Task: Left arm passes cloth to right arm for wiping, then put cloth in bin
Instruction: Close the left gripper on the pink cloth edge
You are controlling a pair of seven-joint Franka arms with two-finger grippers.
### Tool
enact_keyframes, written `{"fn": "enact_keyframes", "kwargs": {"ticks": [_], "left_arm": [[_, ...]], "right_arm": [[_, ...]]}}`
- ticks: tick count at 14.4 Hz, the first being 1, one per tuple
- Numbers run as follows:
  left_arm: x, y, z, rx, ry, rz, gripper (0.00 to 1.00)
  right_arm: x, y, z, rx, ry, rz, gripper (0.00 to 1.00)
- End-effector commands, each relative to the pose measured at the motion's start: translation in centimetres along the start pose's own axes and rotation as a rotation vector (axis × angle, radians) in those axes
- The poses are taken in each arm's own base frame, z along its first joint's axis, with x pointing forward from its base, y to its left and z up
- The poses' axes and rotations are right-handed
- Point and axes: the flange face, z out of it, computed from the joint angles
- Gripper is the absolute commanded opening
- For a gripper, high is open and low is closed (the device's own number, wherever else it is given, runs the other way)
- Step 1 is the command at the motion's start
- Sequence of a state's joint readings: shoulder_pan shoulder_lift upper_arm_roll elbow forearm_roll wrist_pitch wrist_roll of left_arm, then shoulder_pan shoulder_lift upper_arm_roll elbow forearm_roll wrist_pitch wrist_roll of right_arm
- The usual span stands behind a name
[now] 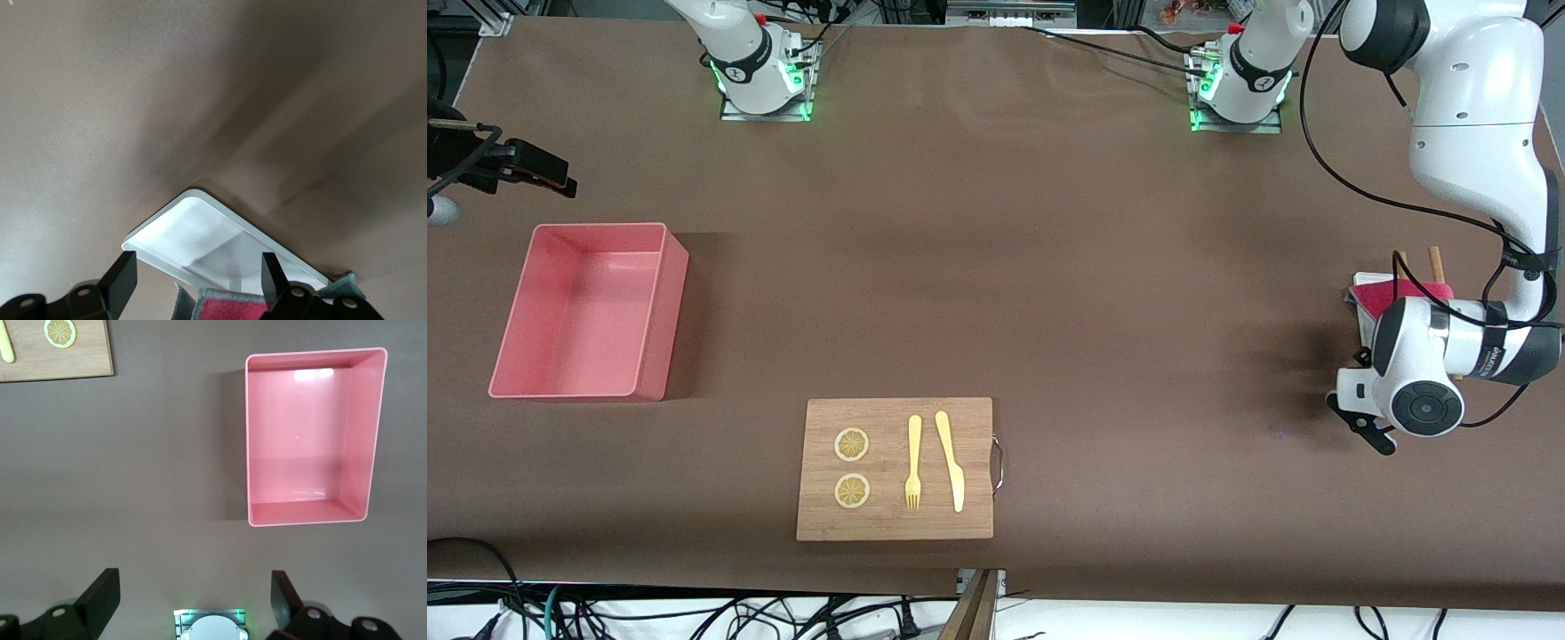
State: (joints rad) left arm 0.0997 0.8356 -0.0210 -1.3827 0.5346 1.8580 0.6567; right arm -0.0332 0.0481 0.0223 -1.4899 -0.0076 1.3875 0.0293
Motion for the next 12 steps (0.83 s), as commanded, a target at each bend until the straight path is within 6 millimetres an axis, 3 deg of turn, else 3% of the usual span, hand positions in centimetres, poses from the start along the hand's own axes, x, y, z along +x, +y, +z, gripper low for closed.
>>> {"fn": "enact_keyframes", "kwargs": {"ticks": [1,2,10,12], "left_arm": [[0.0,-0.1,0.0,0.006,-0.018,0.044,0.64],[-0.1,0.0,0.1,-0.002,-0.024,0.062,0.55],[-1.1,0.1,0.0,-0.046,-0.065,0.072,0.52],[-1.0,0.2,-0.1,-0.047,-0.066,0.074,0.39]], "right_arm": [[0.1,0.2,-0.2,0.018,0.004,-0.003,1.00],[0.0,0.1,-0.3,0.017,0.006,-0.005,1.00],[0.0,0.1,-0.2,0.017,0.004,-0.005,1.00],[0.0,0.2,-0.3,0.018,0.006,-0.003,1.00]]}}
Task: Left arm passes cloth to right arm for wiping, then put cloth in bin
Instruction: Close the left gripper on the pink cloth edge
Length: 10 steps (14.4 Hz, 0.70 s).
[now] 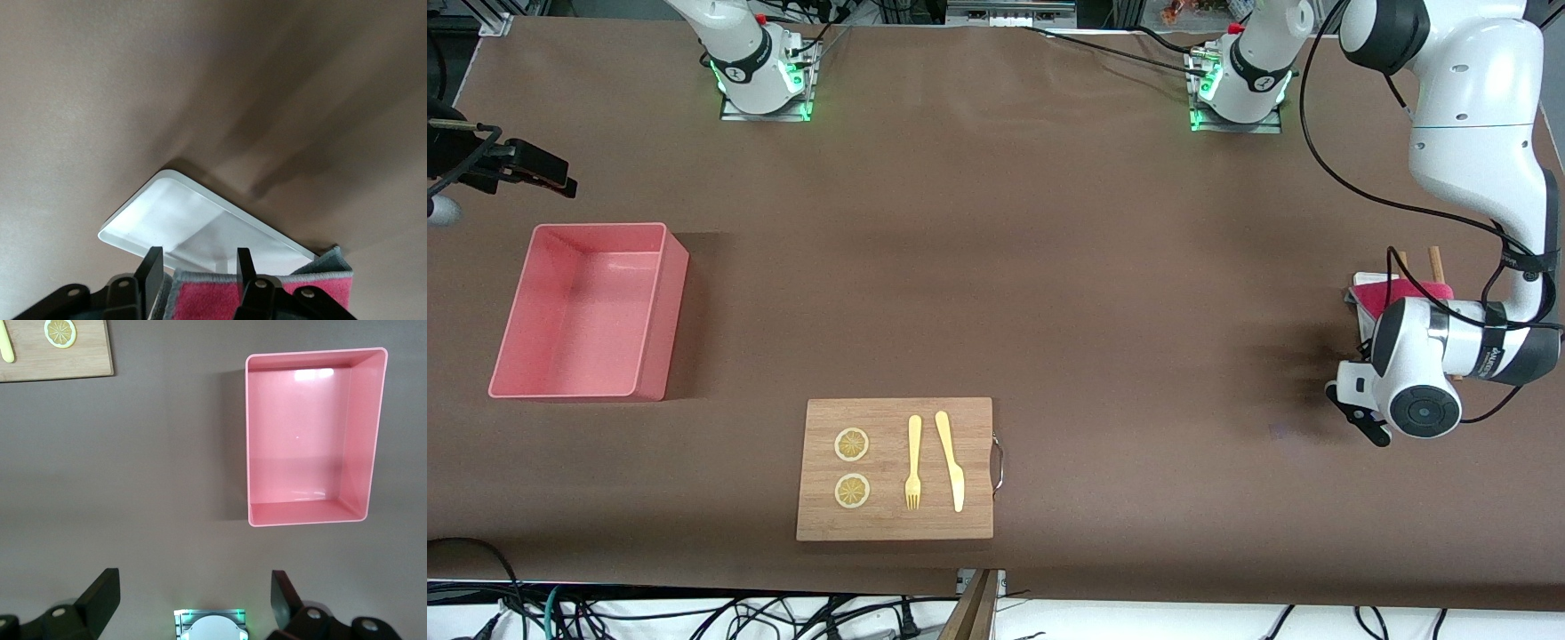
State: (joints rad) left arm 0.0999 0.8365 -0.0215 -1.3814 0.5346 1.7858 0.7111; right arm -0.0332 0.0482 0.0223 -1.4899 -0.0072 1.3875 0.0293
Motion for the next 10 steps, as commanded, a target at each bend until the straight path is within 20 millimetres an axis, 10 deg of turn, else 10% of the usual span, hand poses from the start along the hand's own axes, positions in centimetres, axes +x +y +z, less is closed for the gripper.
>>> {"fn": "enact_keyframes", "kwargs": {"ticks": [1,4,10], "left_arm": [[-0.51,-0.24,-0.87,0.001,-0.009,0.019,0.30],[-0.30,-0.08,-1.03,0.005,-0.010,0.022,0.00],[-0.23,0.26,-1.64,-0.003,-0.020,0.024,0.00]], "right_arm": [[-0.01,0.22,-0.31,0.017,0.006,-0.003,1.00],[0.00,0.22,-0.24,0.017,0.004,-0.003,1.00],[0.05,0.21,-0.17,0.017,0.003,-0.003,1.00]]}}
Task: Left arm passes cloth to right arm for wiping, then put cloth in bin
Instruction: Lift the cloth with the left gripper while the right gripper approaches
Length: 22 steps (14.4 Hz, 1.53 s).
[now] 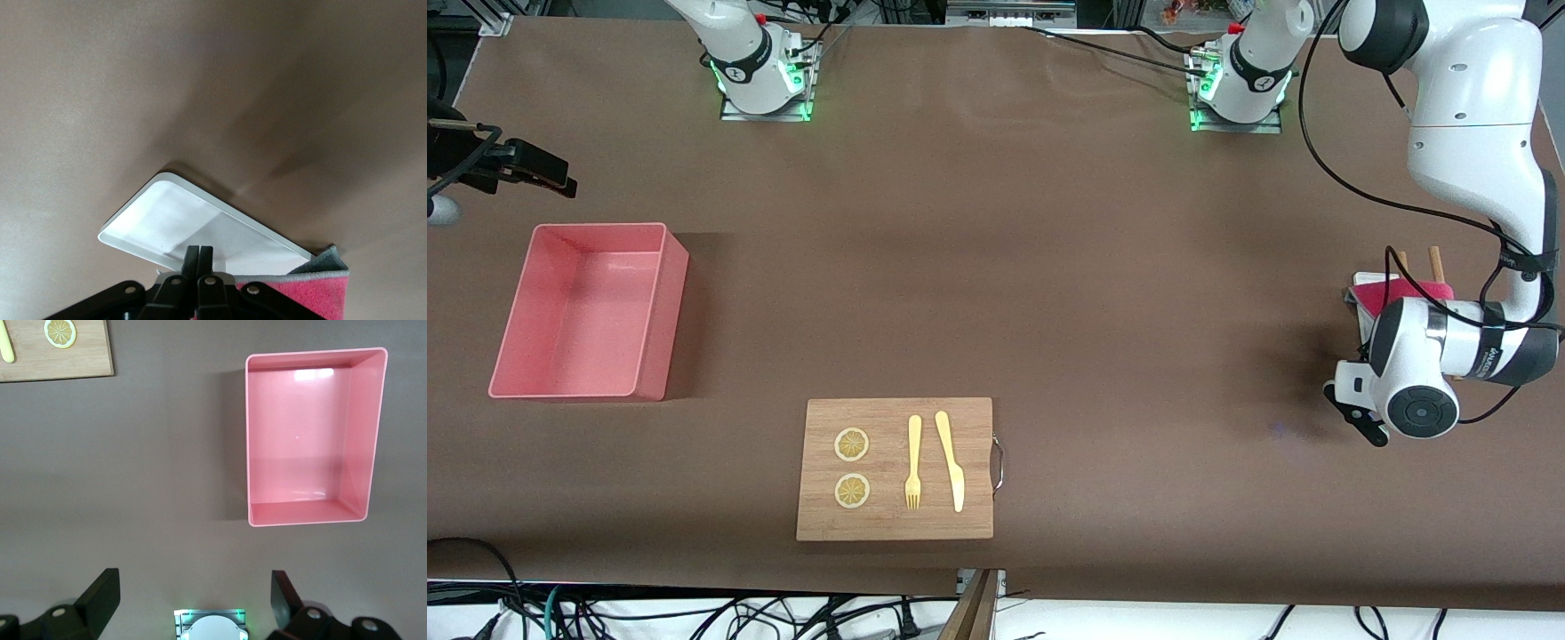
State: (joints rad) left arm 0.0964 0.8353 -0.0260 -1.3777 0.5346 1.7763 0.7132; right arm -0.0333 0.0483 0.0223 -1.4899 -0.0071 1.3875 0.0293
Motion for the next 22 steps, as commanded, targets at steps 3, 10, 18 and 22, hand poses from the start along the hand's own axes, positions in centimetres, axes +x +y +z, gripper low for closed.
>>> {"fn": "enact_keyframes", "kwargs": {"ticks": [3,10,18,22], "left_arm": [[-0.9,0.2,-2.7,0.001,-0.007,0.008,0.00],[-4.4,4.5,-16.3,0.072,0.079,0.005,0.00],[-8.8,11.4,-29.7,0.112,0.329,0.028,0.00],[-9.2,14.5,-35.3,0.048,0.519,0.024,0.00]], "right_arm": [[0.0,0.2,-0.2,0.017,0.004,-0.004,1.00],[0.0,0.2,-0.2,0.017,0.004,-0.004,1.00],[1.7,-0.3,2.1,0.005,-0.037,-0.011,1.00],[4.3,-1.1,6.3,0.006,-0.116,-0.024,1.00]]}}
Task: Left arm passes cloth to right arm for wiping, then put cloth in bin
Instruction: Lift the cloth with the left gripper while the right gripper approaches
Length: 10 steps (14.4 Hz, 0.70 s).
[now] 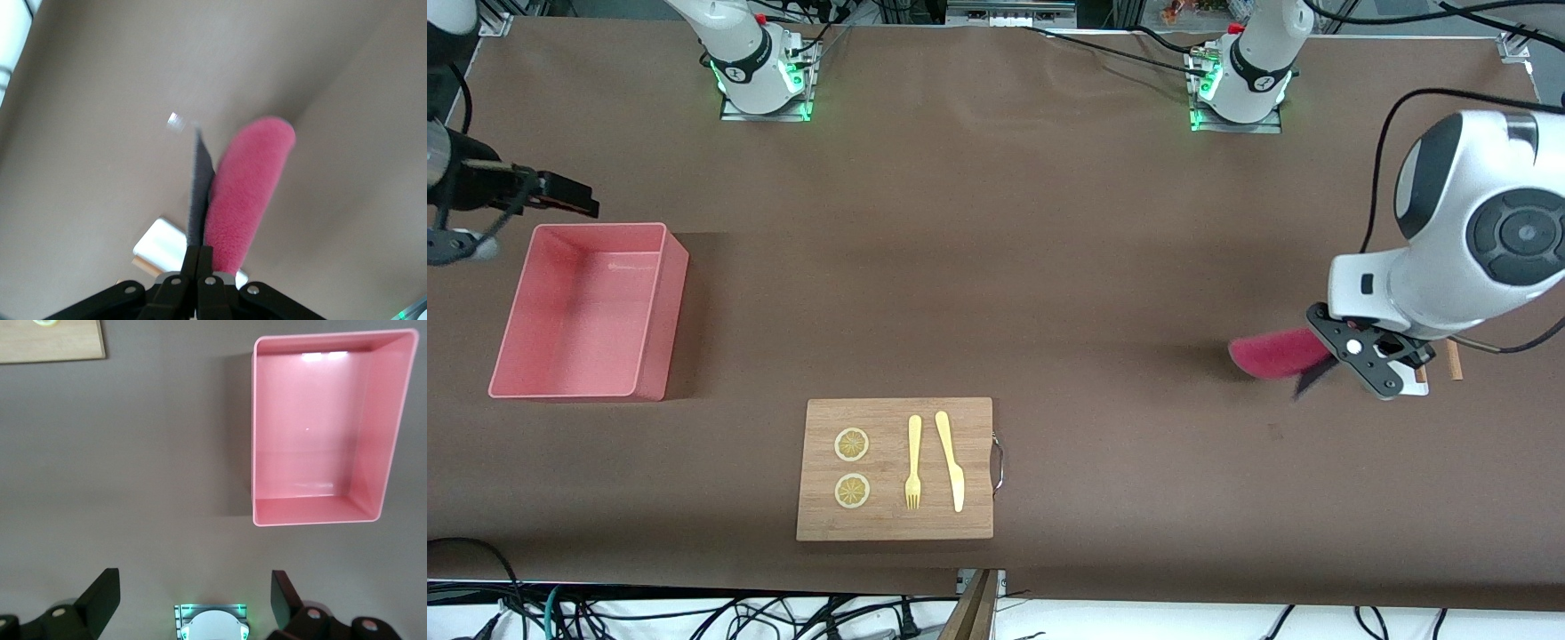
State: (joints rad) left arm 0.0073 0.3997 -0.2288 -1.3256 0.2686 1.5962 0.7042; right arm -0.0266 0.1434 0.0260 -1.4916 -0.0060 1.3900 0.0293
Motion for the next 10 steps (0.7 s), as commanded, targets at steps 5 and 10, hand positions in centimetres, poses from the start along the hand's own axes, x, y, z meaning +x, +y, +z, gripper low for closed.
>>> {"fn": "enact_keyframes", "kwargs": {"ticks": [5,10], "left_arm": [[5.7,7.1,-6.7,-0.094,0.219,0.052,0.00],[11.0,13.1,-8.8,-0.170,0.313,0.116,0.00]], "right_arm": [[4.4,-7.3,5.3,0.068,-0.040,-0.002,1.00],[6.5,-13.9,8.6,0.129,-0.042,0.178,1.00]]}}
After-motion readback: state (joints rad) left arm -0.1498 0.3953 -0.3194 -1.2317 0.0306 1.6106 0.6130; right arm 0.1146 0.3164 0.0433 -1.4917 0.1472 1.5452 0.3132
